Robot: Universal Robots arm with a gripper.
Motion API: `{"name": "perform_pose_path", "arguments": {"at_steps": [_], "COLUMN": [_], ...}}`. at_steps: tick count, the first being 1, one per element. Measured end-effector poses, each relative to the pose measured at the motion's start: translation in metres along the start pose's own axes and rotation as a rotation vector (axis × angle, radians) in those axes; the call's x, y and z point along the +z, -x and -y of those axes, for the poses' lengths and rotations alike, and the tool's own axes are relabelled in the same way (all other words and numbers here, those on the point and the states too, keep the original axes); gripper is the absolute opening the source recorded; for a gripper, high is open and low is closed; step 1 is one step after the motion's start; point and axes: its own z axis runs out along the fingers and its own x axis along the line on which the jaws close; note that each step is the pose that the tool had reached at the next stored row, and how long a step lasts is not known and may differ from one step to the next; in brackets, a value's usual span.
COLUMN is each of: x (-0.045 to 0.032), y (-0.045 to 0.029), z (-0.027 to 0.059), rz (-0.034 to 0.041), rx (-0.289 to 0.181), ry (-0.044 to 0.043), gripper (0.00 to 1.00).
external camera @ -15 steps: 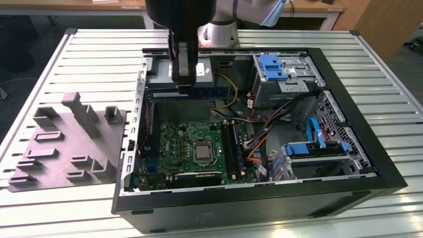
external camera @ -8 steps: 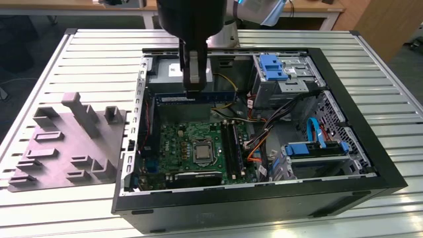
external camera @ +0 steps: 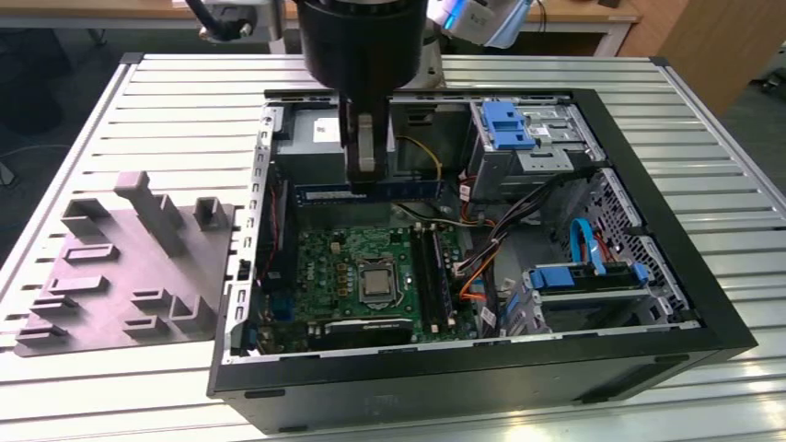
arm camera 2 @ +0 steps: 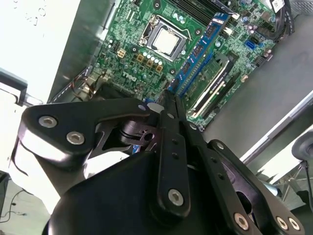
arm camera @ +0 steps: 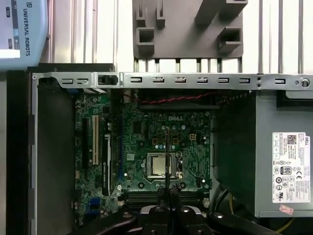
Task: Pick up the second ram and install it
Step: 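Pick up the second ram and move it above second insertion slot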
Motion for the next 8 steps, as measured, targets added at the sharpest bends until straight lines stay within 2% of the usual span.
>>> {"name": "perform_pose_path", "arguments": {"at_steps": [8], "x": [0.0138], "y": [-0.0005], "z": [0.0066], "rz": [0.0011], "rx": [0.001], "ry": [0.0001], "gripper": [0.12]}}
